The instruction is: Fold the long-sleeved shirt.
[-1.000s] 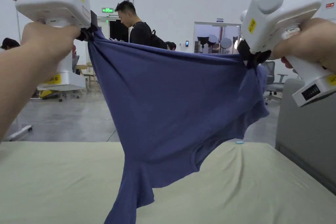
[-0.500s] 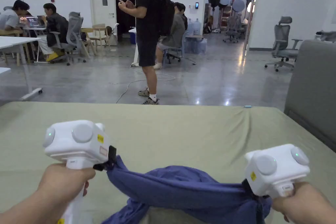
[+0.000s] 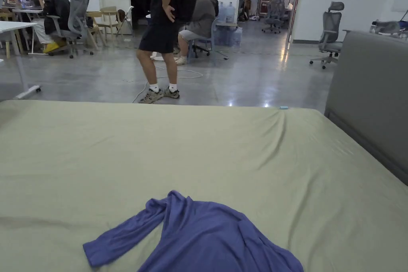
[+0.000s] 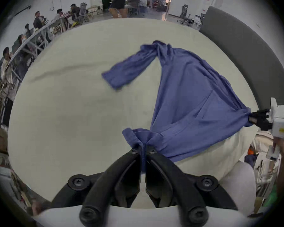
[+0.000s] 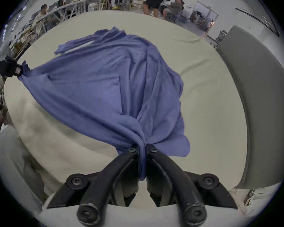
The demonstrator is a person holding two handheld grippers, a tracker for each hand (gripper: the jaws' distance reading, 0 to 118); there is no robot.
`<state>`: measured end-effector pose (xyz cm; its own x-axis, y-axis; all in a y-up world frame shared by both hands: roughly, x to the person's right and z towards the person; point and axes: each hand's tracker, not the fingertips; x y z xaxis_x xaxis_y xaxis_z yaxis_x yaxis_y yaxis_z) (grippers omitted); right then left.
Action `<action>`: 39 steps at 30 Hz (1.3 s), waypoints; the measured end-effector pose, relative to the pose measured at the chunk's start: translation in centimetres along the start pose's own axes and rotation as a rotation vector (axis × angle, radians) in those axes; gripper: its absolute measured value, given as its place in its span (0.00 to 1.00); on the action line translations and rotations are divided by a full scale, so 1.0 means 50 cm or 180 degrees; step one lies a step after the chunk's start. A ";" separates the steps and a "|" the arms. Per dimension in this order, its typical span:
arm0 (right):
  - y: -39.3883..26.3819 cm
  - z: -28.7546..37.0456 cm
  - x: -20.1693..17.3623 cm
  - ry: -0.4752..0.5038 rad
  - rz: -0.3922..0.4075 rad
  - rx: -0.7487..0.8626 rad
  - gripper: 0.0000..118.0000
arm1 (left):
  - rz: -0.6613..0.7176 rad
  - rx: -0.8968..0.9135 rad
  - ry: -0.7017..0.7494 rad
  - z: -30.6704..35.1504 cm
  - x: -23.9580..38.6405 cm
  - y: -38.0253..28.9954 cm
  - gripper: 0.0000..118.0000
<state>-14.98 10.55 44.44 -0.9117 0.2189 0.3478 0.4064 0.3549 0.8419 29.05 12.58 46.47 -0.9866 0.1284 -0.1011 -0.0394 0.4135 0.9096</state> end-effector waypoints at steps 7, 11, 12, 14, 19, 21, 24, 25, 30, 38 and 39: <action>-0.076 -0.027 -0.100 -0.0013 0.0483 -0.0243 0.03 | 0.0254 -0.0224 0.0056 -0.047 -0.042 -0.132 0.00; -0.086 -0.074 -0.113 -0.0093 0.0556 -0.0261 0.04 | 0.0713 -0.0070 -0.0063 -0.092 -0.078 -0.174 0.00; -0.081 -0.075 -0.110 -0.0080 0.0544 -0.0261 0.05 | 0.0782 -0.0022 -0.0092 -0.093 -0.083 -0.177 0.01; -0.068 -0.066 -0.088 0.0070 0.0330 -0.0346 0.14 | 0.0870 0.0057 -0.0141 -0.086 -0.091 -0.181 0.10; -0.057 0.054 0.022 0.0482 -0.0565 -0.0112 0.86 | 0.1139 0.0515 0.0085 0.055 -0.081 -0.193 0.77; -0.069 0.126 0.044 0.0464 -0.0628 0.0270 0.86 | 0.1171 0.0872 0.0050 0.118 -0.078 -0.223 0.77; -0.096 0.177 0.056 0.0509 -0.0748 0.0340 0.86 | 0.1135 0.0588 0.0225 0.146 -0.061 -0.262 0.77; -0.105 0.177 0.055 0.0549 -0.0838 0.0313 0.86 | 0.1109 0.0304 0.0272 0.140 -0.056 -0.275 0.76; -0.132 0.119 0.018 0.0654 -0.0943 0.0220 0.00 | 0.1390 0.0135 -0.0028 0.085 -0.048 -0.308 0.00; -0.076 0.082 0.000 0.0766 -0.0768 0.0094 0.00 | 0.1603 0.0380 0.0365 0.006 -0.087 -0.193 0.90; -0.065 0.077 0.005 0.0764 -0.0751 0.0096 0.00 | 0.1596 0.0243 0.0430 -0.010 -0.091 -0.179 0.89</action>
<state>-16.29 12.95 40.21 -0.9677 -0.0915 0.2351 0.1809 0.3980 0.8994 33.82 7.85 38.96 -0.8931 0.2121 0.3967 0.4497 0.3961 0.8005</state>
